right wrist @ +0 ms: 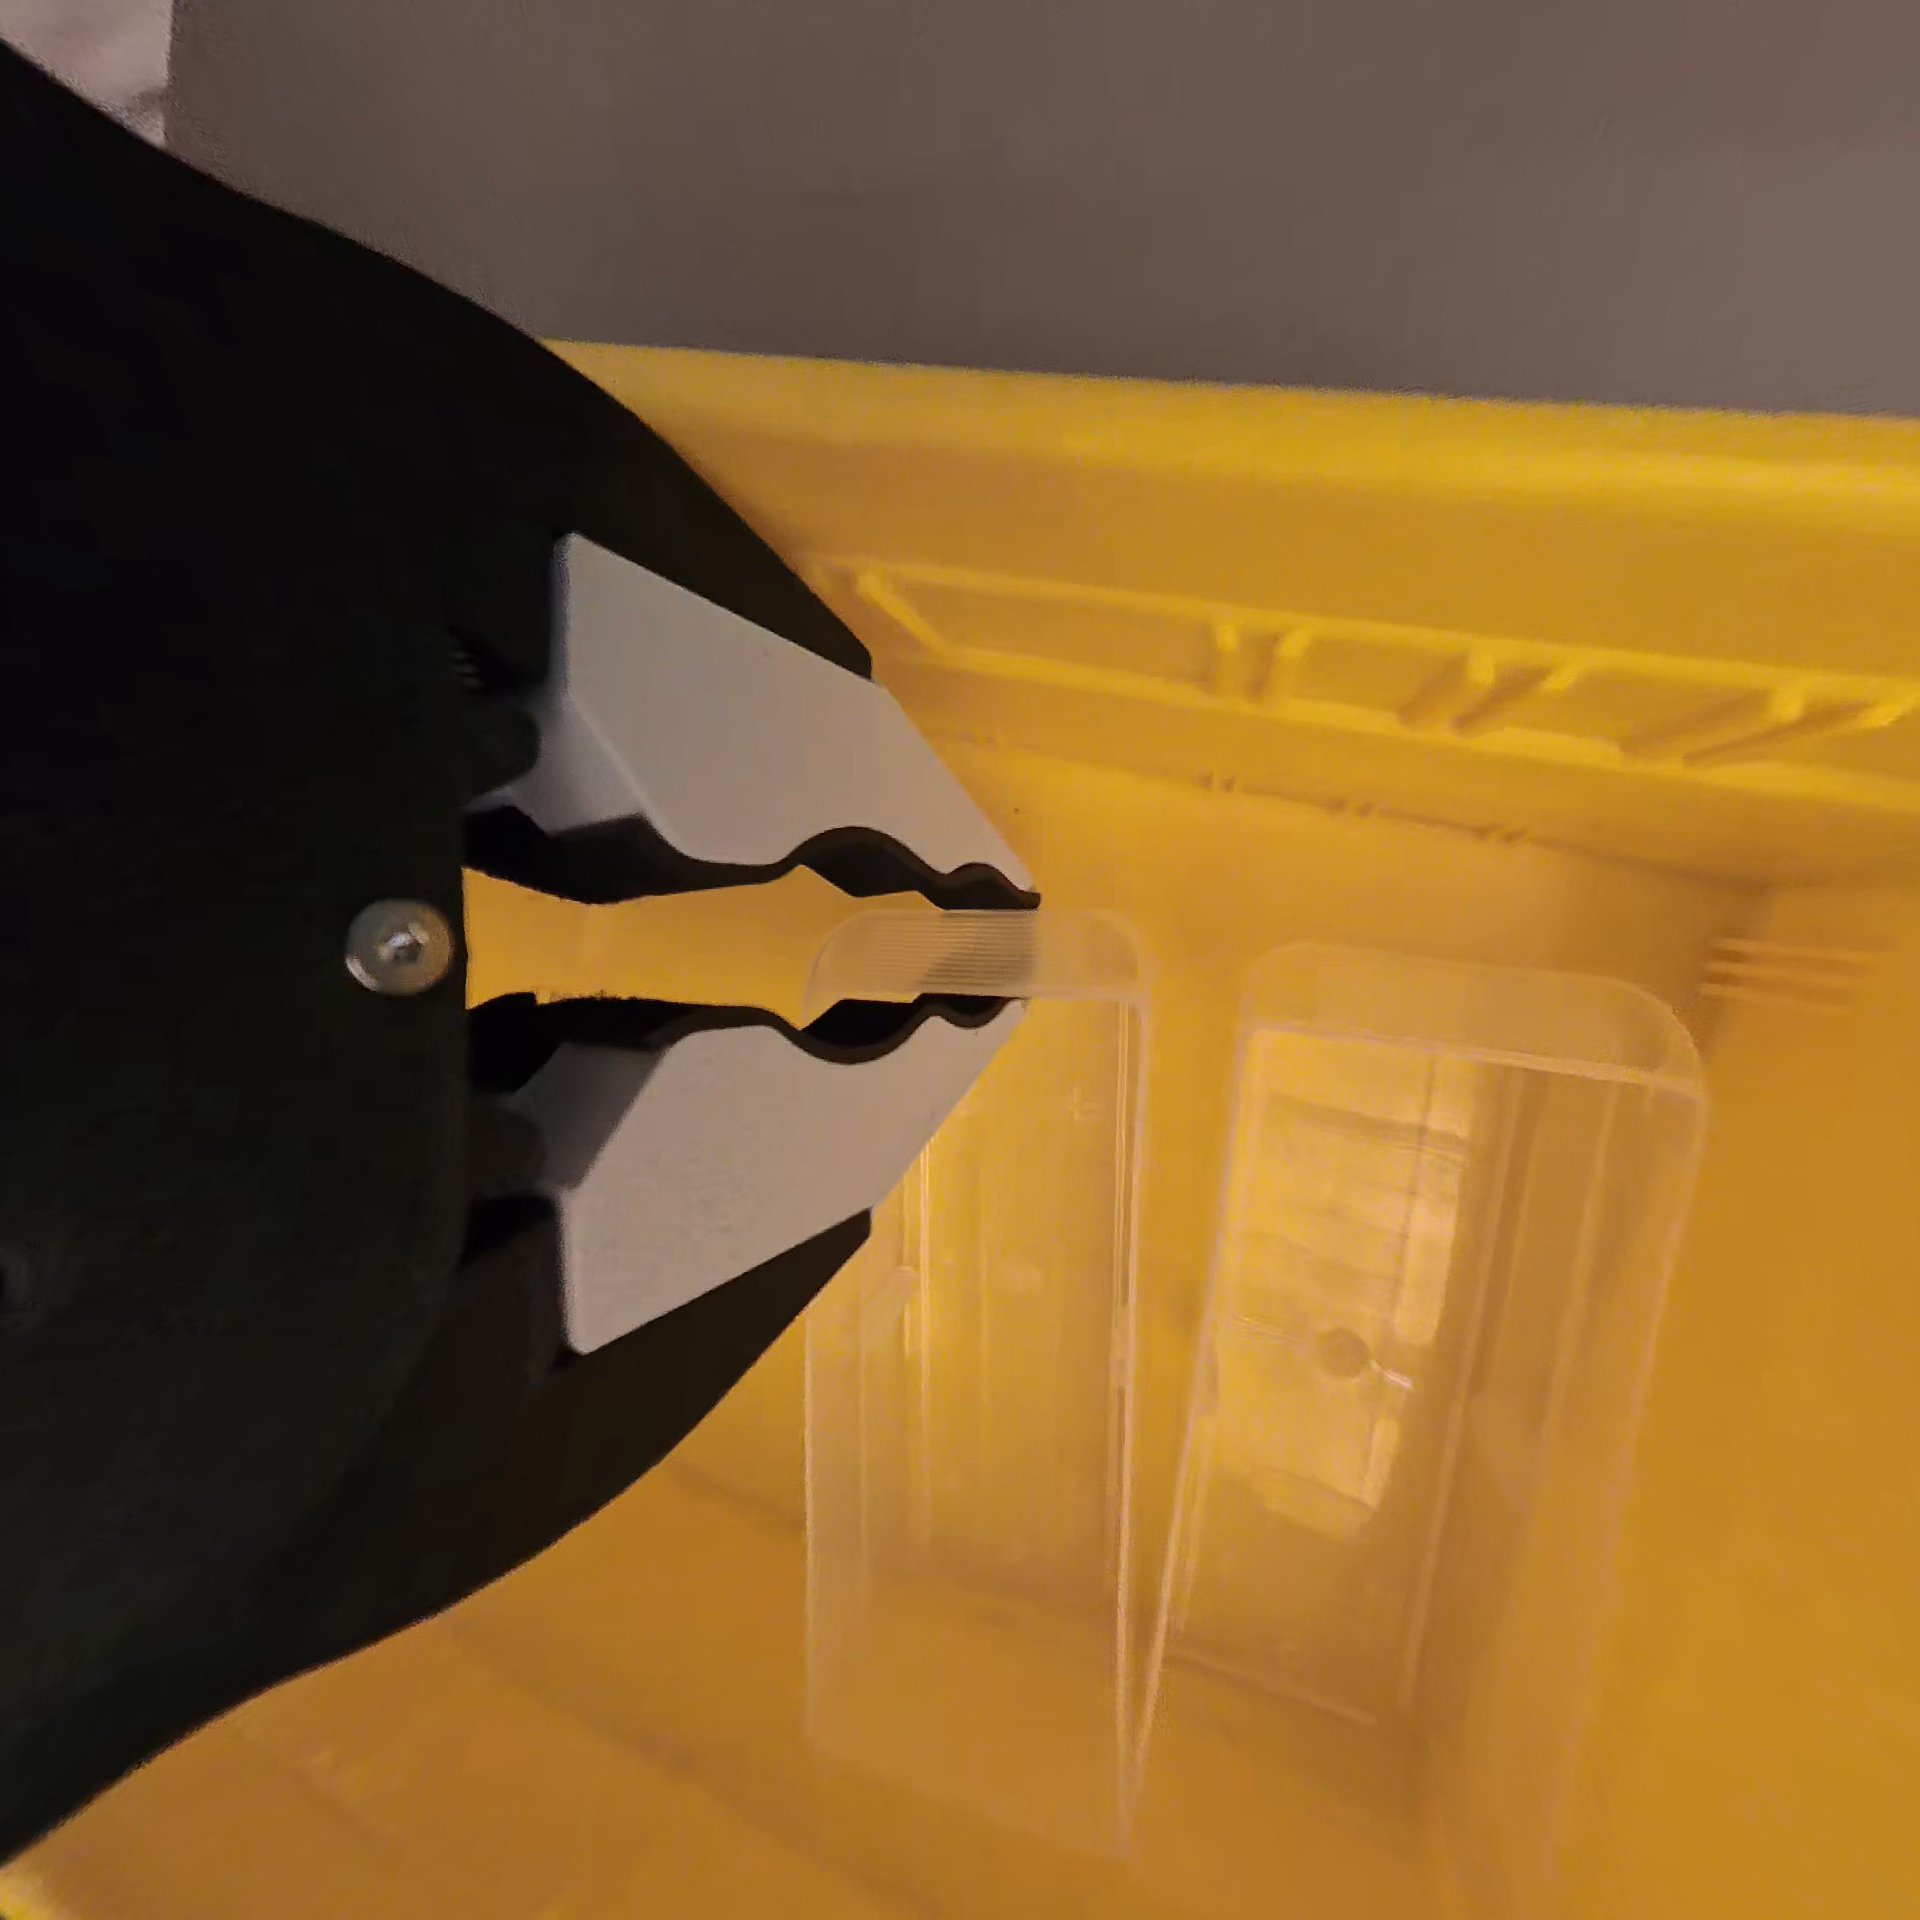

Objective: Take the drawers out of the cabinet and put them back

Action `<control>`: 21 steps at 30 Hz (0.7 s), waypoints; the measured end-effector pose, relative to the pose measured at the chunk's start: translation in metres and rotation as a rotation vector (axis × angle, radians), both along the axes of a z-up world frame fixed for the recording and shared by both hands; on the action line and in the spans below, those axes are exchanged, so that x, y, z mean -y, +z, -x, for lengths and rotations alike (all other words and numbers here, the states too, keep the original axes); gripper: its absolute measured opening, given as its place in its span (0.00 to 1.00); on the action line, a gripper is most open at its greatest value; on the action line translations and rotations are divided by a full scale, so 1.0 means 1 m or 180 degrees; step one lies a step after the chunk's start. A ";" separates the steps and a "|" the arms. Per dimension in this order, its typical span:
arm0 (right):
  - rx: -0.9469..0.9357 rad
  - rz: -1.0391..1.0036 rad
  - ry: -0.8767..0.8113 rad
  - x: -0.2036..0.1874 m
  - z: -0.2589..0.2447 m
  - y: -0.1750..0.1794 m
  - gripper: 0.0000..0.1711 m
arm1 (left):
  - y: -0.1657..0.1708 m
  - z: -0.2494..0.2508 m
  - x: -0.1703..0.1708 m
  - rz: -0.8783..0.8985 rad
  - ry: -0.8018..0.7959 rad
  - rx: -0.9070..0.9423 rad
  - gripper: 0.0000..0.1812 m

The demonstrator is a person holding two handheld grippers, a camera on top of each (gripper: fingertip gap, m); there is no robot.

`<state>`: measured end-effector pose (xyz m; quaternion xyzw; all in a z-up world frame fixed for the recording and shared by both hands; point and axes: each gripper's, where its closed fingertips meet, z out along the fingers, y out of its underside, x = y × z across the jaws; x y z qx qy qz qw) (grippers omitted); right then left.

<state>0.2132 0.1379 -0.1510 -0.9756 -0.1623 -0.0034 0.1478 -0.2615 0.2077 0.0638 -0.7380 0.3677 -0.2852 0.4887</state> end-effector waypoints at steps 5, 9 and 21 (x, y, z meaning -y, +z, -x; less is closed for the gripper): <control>-0.0150 -0.0006 -0.0178 -0.016 0.002 -0.002 0.11 | 0.000 0.000 0.000 0.0002 0.0002 -0.0001 0.00; -0.0189 -0.0266 -0.0302 -0.027 -0.004 0.027 0.16 | 0.000 0.000 0.000 0.0003 -0.0006 0.0011 0.00; 0.1490 -0.4443 0.1660 -0.005 0.231 0.304 0.13 | 0.000 0.000 0.000 0.0008 -0.0006 0.0023 0.00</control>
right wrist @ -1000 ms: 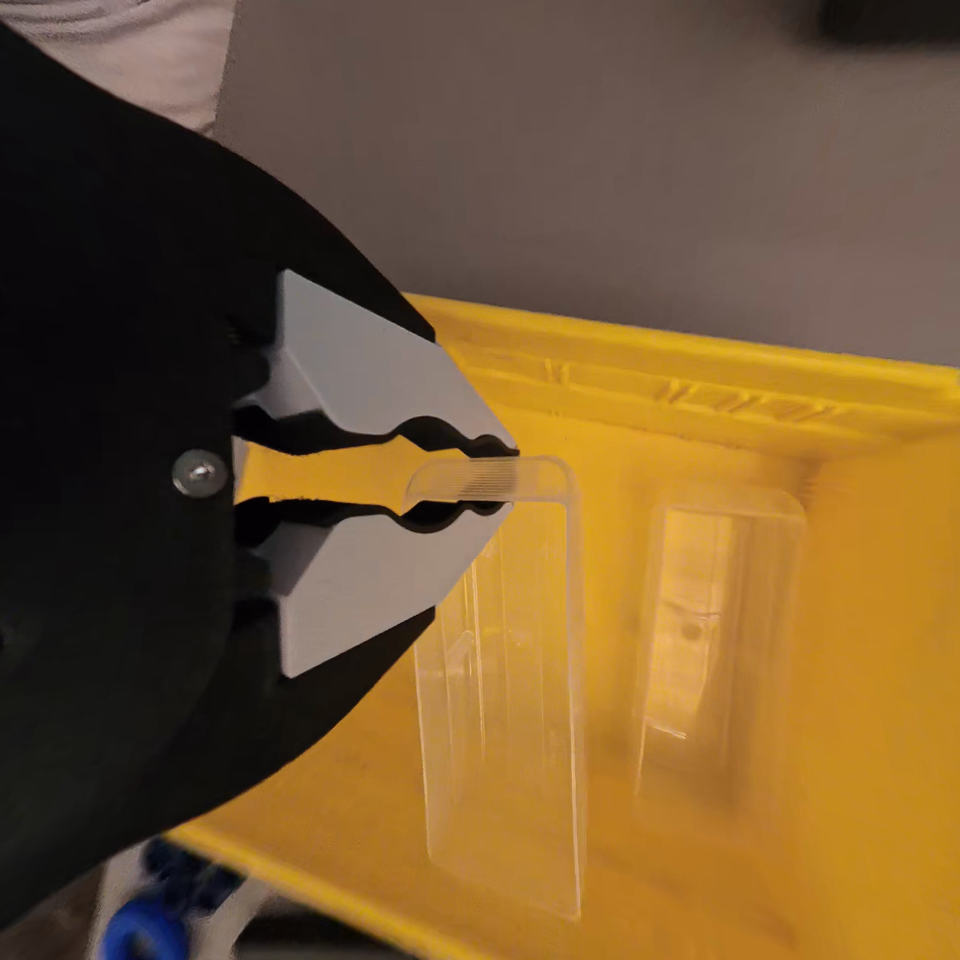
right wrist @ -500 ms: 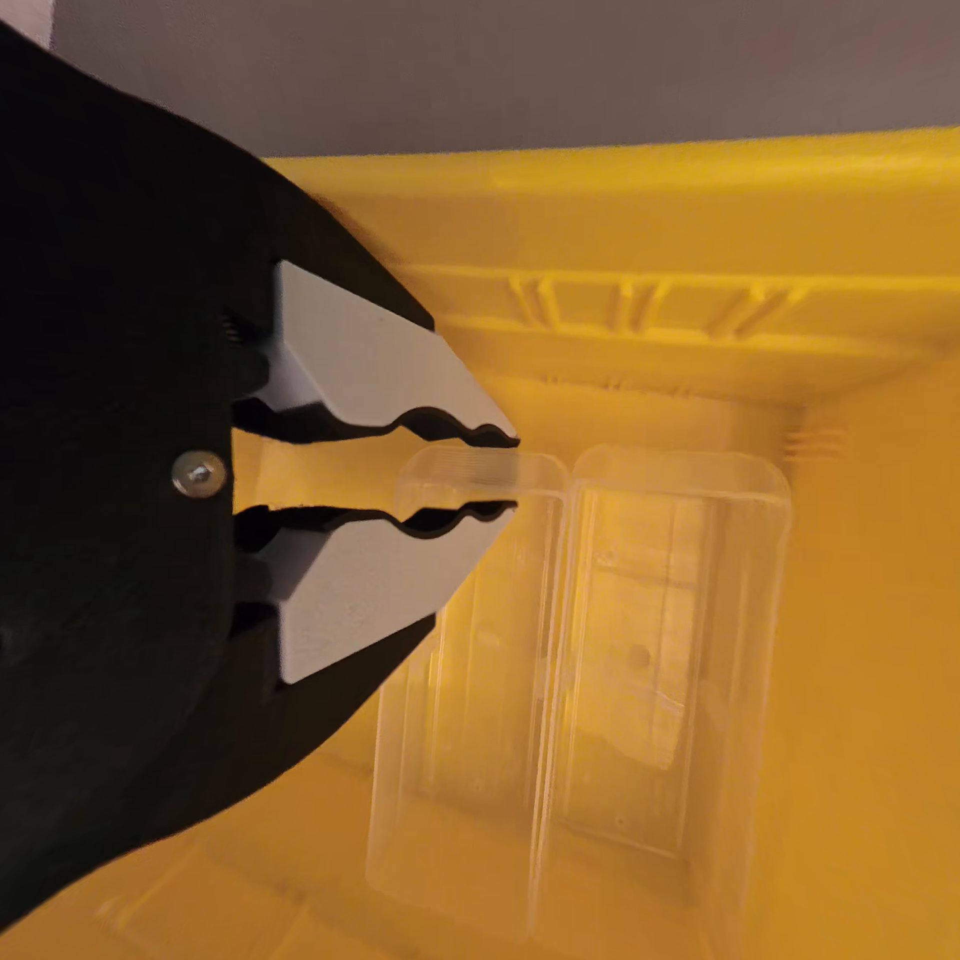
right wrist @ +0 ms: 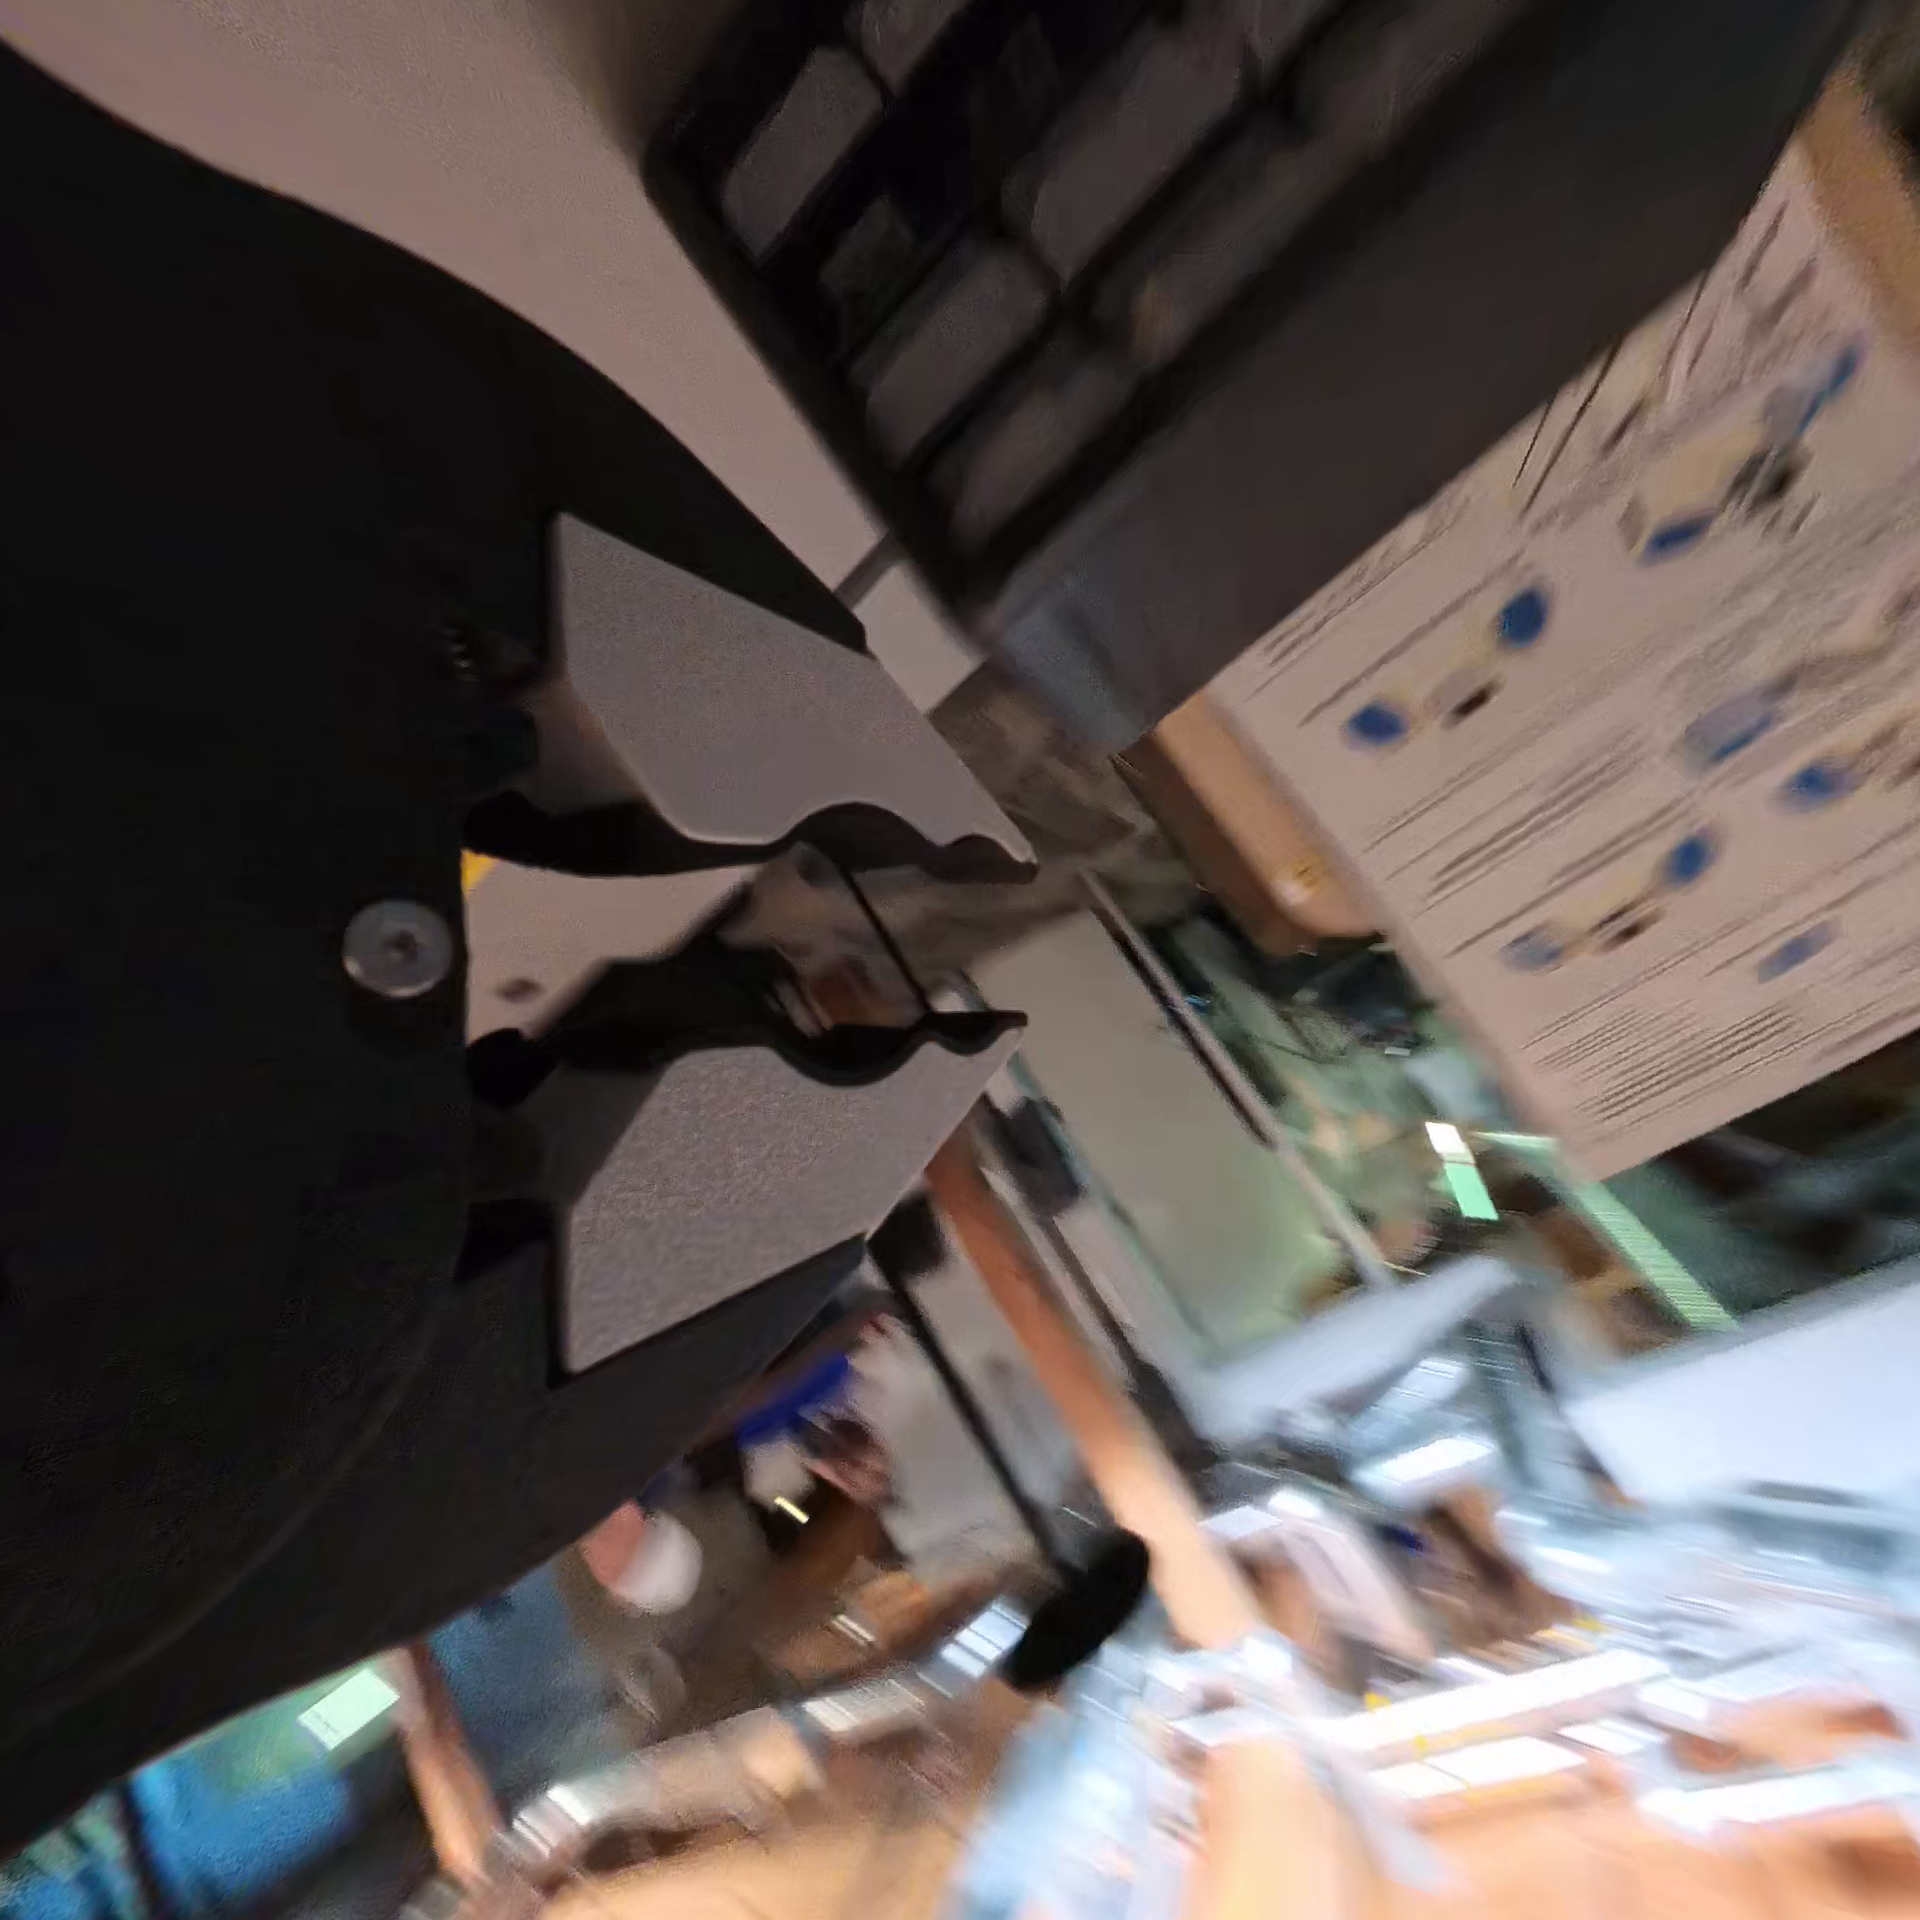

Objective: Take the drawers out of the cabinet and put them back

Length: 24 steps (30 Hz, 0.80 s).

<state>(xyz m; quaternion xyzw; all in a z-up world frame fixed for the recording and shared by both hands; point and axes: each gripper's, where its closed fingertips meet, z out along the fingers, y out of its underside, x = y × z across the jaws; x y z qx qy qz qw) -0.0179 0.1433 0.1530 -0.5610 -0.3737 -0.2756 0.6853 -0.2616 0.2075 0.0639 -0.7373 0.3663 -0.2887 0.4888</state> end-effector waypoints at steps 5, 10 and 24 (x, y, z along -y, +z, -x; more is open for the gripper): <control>0.1046 -0.0024 0.0635 0.005 0.140 -0.118 0.17 | 0.000 0.000 0.000 -0.0001 0.0007 -0.0014 0.00; 0.1898 -0.0280 0.0613 -0.020 0.187 -0.194 0.15 | 0.000 0.000 0.000 0.0007 -0.0009 0.0011 0.00; 0.1998 -0.0006 0.0690 0.000 0.189 -0.206 0.06 | 0.000 0.000 0.000 0.0021 -0.0028 0.0041 0.00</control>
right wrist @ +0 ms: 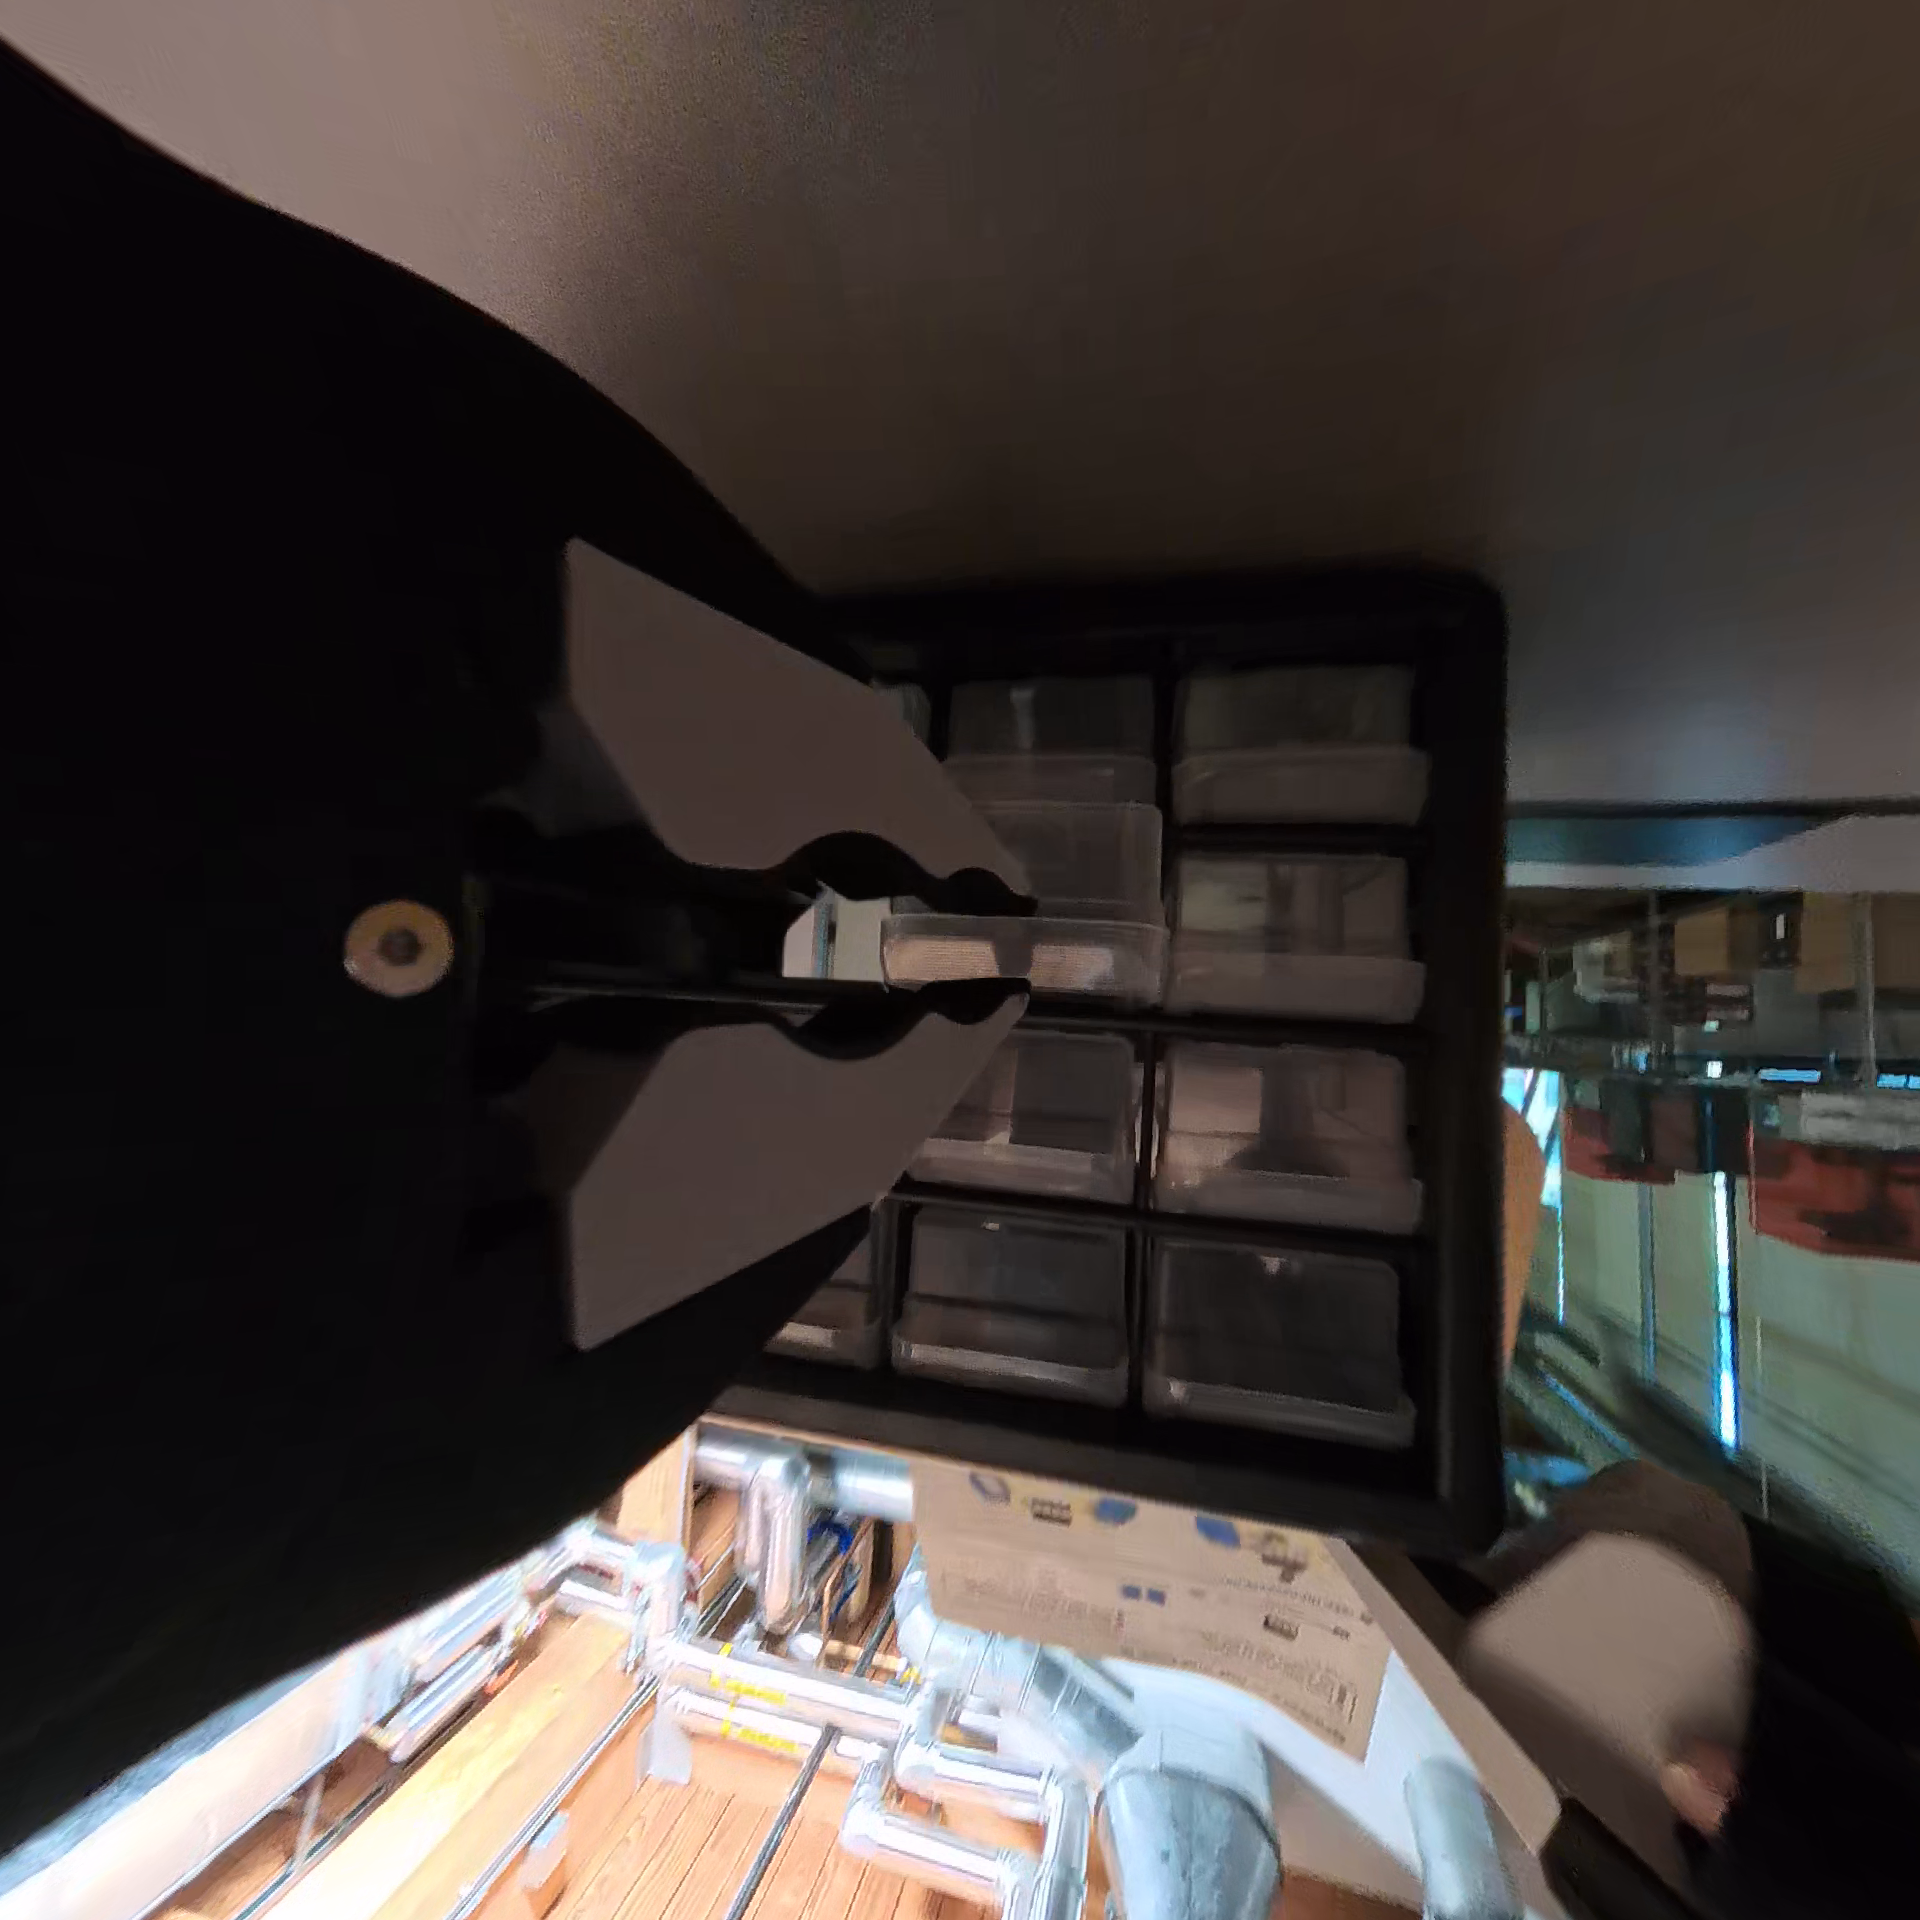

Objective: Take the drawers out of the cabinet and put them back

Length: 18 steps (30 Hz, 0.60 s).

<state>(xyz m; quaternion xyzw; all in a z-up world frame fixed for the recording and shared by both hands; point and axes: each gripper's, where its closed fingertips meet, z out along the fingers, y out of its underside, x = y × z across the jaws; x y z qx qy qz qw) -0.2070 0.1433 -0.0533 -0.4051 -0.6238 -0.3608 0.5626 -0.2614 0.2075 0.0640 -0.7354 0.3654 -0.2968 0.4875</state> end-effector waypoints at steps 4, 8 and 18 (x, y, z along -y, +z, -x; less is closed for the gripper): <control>-0.0182 0.0911 0.0081 0.008 0.001 0.000 0.09 | 0.000 0.000 0.000 0.0001 0.0004 -0.0001 0.00; -0.0313 0.2078 -0.0163 -0.005 0.001 -0.002 0.16 | 0.000 0.000 0.000 -0.0001 0.0009 -0.0002 0.00; -0.0015 0.3691 -0.0466 0.020 0.001 -0.016 0.09 | 0.000 0.000 0.000 0.0001 0.0006 -0.0003 0.00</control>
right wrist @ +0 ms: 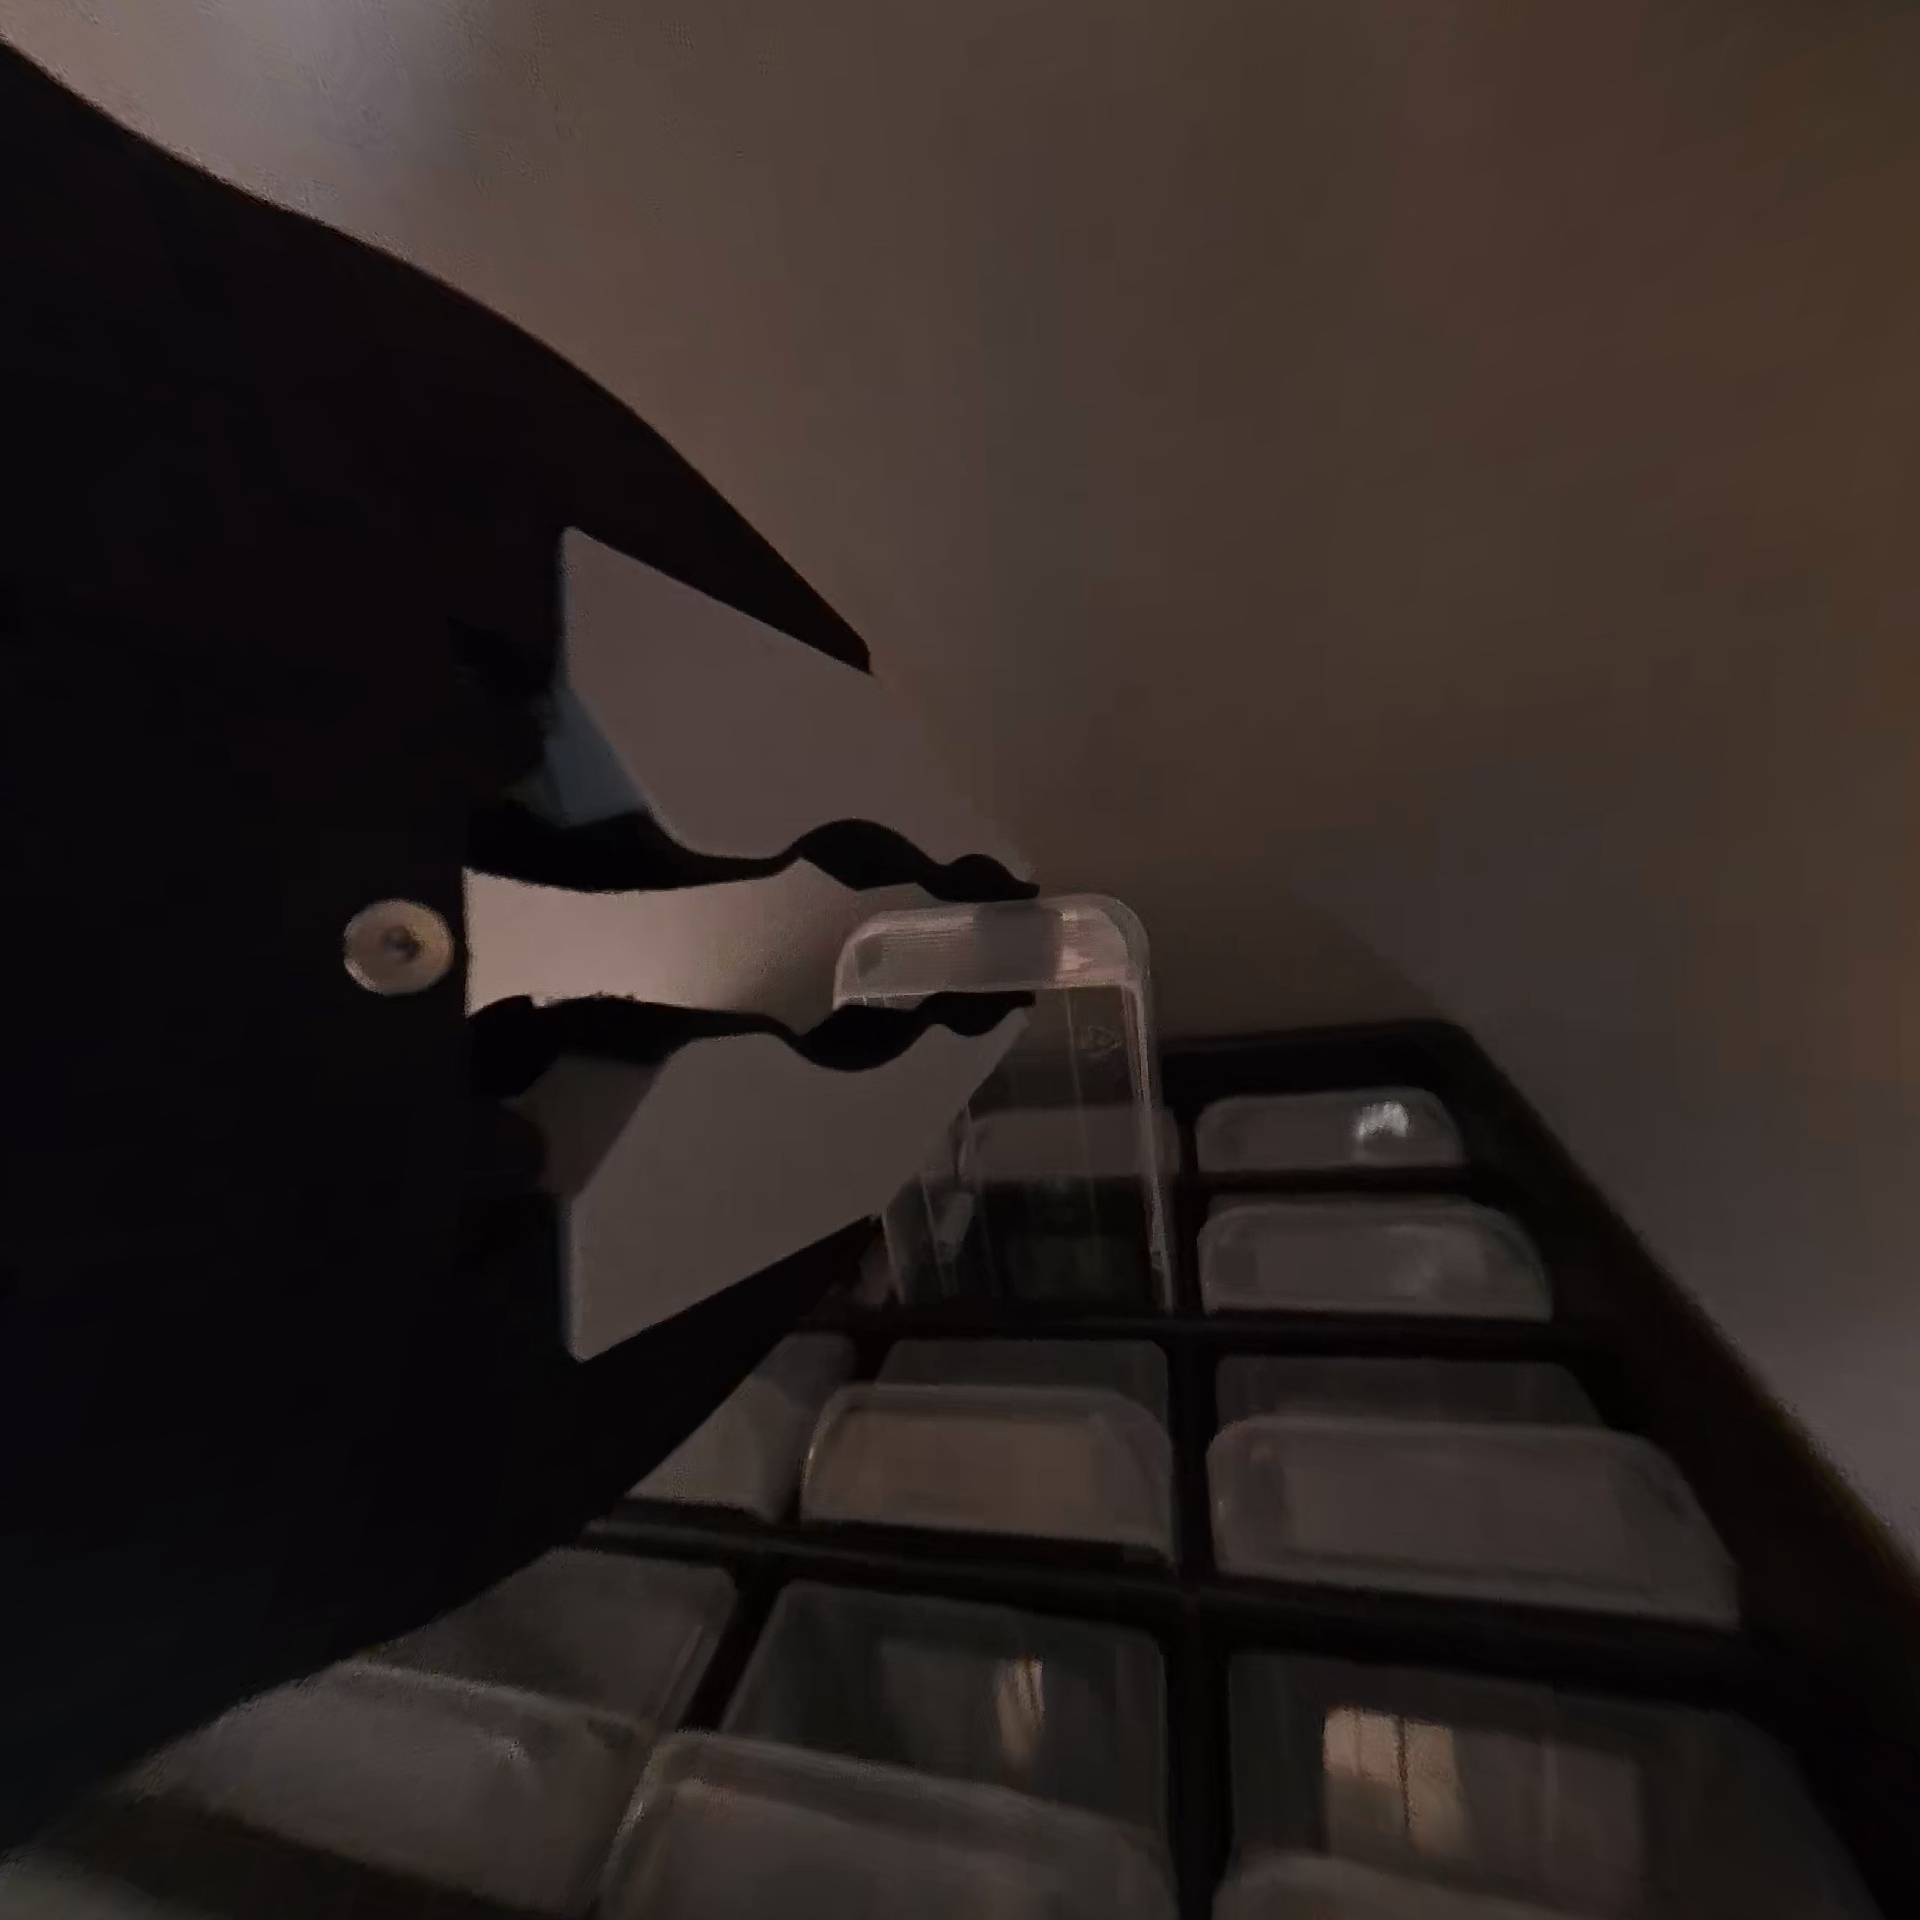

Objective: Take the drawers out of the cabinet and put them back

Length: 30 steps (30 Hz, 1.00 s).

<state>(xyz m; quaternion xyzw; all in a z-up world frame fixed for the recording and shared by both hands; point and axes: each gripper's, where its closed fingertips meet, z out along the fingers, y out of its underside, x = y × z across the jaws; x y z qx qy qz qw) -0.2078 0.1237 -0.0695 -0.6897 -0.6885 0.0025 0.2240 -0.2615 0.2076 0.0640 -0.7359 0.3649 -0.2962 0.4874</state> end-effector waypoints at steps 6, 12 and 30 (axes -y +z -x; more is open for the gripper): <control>0.0095 0.0459 0.0115 0.044 0.001 -0.002 0.08 | 0.000 0.000 0.000 0.0000 -0.0001 0.0003 0.00; 0.0118 0.1086 0.0271 0.090 0.003 -0.001 0.07 | 0.000 0.000 0.000 0.0004 -0.0004 0.0011 0.00; -0.1274 -0.0088 -0.3258 0.048 -0.336 0.145 0.07 | 0.000 0.000 0.000 0.0010 -0.0037 0.0063 0.00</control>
